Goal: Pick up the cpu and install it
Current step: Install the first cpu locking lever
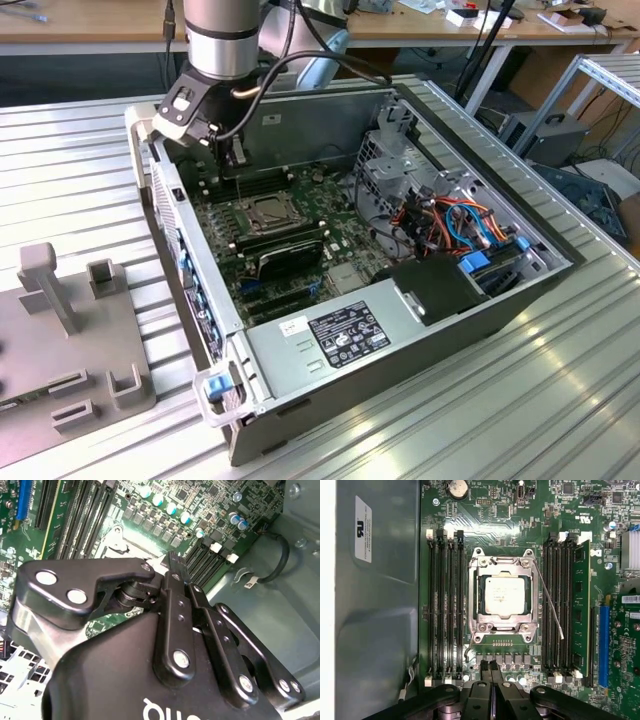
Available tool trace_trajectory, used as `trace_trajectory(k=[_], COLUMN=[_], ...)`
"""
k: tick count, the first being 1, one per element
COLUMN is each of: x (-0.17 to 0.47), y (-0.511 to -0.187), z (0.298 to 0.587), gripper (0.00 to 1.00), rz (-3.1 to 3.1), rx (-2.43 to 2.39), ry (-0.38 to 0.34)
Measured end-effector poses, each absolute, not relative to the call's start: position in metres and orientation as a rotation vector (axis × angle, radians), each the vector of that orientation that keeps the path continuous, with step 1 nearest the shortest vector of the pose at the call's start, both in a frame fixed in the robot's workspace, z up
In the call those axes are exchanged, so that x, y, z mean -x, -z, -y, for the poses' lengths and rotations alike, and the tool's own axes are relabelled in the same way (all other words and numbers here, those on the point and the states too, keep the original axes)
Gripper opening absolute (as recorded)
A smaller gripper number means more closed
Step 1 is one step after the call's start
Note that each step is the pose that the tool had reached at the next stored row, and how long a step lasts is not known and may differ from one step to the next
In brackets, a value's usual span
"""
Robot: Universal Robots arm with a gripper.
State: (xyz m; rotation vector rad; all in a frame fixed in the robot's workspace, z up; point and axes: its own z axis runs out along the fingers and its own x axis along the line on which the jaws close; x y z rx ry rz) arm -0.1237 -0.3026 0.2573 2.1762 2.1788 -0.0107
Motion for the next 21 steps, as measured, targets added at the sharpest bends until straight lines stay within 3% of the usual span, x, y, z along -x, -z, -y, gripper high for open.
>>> trace_trajectory(k=[6,21], x=[0.126,0.126], y=[-0.244,-0.258], z=[0.303,0.313], gripper=[0.11,0.11], rz=[-2.180,-2.195], rx=[-2.177,-2.172], ry=[0.008,-0.003])
